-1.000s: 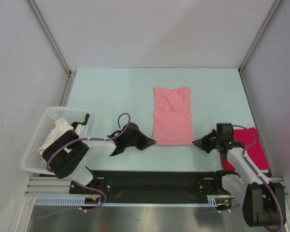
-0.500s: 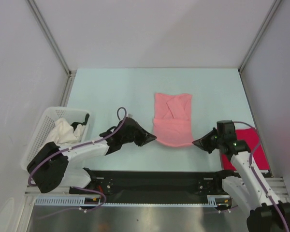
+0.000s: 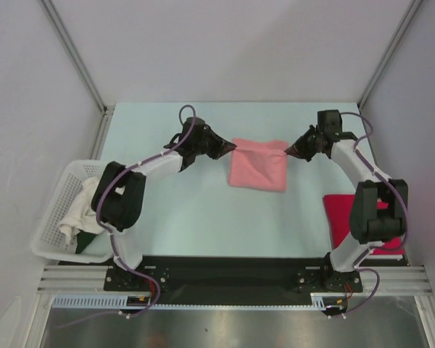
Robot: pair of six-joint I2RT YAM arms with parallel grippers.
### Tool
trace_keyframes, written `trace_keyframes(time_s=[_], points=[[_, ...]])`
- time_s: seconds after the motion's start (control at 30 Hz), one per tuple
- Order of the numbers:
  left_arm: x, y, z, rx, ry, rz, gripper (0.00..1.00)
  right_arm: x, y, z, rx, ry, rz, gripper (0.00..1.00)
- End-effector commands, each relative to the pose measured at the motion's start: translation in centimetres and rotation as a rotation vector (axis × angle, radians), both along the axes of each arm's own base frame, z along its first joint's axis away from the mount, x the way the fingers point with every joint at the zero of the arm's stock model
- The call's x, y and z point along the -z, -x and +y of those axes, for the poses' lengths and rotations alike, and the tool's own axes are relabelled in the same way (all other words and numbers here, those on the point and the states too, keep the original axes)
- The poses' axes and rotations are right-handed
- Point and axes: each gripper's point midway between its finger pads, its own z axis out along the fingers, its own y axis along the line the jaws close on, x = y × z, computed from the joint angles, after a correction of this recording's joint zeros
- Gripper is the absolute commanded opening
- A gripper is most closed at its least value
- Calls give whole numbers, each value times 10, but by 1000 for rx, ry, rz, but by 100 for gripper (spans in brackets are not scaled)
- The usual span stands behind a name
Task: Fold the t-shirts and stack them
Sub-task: Fold the tshirt
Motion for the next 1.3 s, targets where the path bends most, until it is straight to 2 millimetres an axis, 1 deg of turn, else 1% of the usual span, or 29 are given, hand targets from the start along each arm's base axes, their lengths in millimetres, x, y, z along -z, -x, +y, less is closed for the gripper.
trace_keyframes(time_s=[0.0,0.03,0.07,0.13,0.17,0.2,0.23,0.27,0.3,0.33,0.37,0.4,0.43,0.47,0.5,0.53,0.57,0.67,0.83,0.93,0.97,1.03,1.07,1.1,1.17,1.2,1.23,1.27], points=[[-25,-40,-11,49,46,-89,0,-24,-47,-9,-29,-2,-92,0],[-23,-49,-8,39,50,-85,0,-22,-55,-12,-26,-4,-88,0],[-20,-56,-10,37,58,-82,0,-11,-63,-16,-19,-6,-65,0],[-15,-72,-13,31,73,-84,0,-8,-73,-15,-29,-17,-58,0],[-16,-79,-11,25,77,-94,0,-3,-81,-13,-38,-27,-52,0],[-16,-83,-11,24,77,-104,0,-3,-89,-25,-18,-31,-56,0],[-22,-91,-12,21,86,-129,0,-1,-92,-24,-22,-36,-54,0],[-16,-97,-10,12,83,-128,0,-5,-101,-23,-28,-42,-70,0],[-13,-102,-8,2,81,-125,1,8,-105,-22,-41,-54,-48,0],[-9,-109,-8,-4,84,-126,1,7,-110,-21,-45,-56,-48,0],[-5,-111,-8,-1,89,-117,1,10,-112,-20,-51,-60,-42,0],[-2,-113,-10,0,102,-105,2,21,-115,-22,-48,-62,-22,0],[-6,-118,-13,2,117,-115,3,22,-117,-23,-43,-63,-20,0],[-2,-120,-15,7,126,-106,3,24,-119,-23,-40,-66,-16,0],[12,-120,-20,19,136,-75,4,25,-121,-24,-34,-68,-13,0],[9,-123,-23,23,147,-82,4,30,-122,-26,-25,-72,-3,0],[17,-125,-24,24,146,-70,5,33,-123,-27,-19,-76,2,0],[18,-131,-25,7,149,-69,5,43,-123,-32,-4,-80,24,0],[29,-140,-27,-4,147,-52,5,48,-127,-34,0,-79,22,0],[35,-140,-24,-12,128,-48,4,43,-131,-38,4,-62,4,0],[37,-140,-24,-18,124,-46,4,38,-135,-39,4,-59,-11,0],[40,-142,-23,-21,123,-41,4,39,-138,-41,19,-63,-5,0],[45,-142,-23,-21,123,-31,5,40,-139,-41,24,-66,-1,0],[47,-142,-24,-20,126,-25,6,44,-139,-41,30,-67,11,0],[50,-144,-24,-24,120,-28,11,50,-137,-43,37,-59,26,0],[49,-146,-23,-27,113,-40,15,54,-136,-44,42,-51,34,0],[50,-147,-22,-29,94,-39,26,58,-135,-46,48,-52,44,2],[49,-150,-19,-32,72,-51,29,63,-135,-46,50,-61,54,14]])
